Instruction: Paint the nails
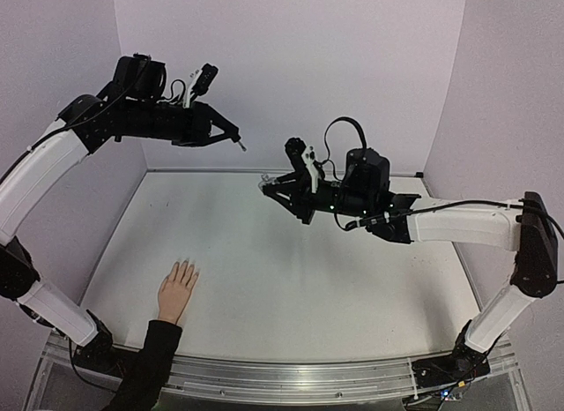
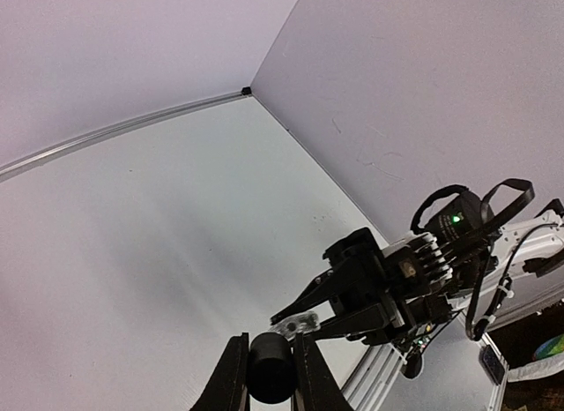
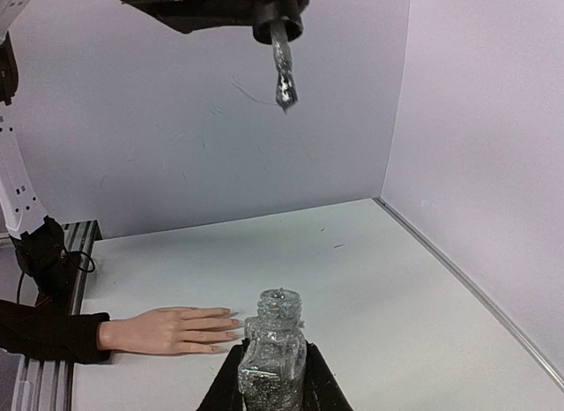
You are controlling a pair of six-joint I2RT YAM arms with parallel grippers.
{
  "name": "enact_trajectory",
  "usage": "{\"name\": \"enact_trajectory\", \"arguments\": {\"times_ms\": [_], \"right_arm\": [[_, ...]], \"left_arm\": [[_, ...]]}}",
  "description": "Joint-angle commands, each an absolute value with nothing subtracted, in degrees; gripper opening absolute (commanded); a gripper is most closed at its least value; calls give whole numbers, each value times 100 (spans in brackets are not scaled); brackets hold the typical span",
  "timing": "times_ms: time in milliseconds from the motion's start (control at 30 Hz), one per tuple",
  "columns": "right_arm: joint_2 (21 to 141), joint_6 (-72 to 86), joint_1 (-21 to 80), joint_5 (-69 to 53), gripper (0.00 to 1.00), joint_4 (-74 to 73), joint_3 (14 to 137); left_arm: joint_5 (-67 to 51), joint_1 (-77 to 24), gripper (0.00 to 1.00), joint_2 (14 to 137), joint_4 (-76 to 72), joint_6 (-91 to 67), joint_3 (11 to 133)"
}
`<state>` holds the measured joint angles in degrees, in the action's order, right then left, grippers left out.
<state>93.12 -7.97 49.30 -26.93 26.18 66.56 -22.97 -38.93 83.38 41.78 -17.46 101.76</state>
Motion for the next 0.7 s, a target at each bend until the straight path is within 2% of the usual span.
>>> {"name": "enact_trajectory", "arguments": {"times_ms": [0,167,367,533,667], "right_arm": [[8681,-569,4739,-2432,0,3381,6227],[8119,-336,4208,-2384,0,3769,5556],[7533,-304,3528,-2648,0,3756,5118],[7177,-469,3112,-2708,0,3681,4840],[7186,-681,3039,-2615,0,3604,4773]], "left_arm": [[-1719,-3700,0,7885,3969,-2120,9777],[-718,-3558,0,7510,3876,-2792,8669],[-72,-3543,0,6979,3270,-3977,6871],[980,-3544,0,7006,3891,-4616,6249],[1370,-3558,0,7377,3865,-4943,5999]]}}
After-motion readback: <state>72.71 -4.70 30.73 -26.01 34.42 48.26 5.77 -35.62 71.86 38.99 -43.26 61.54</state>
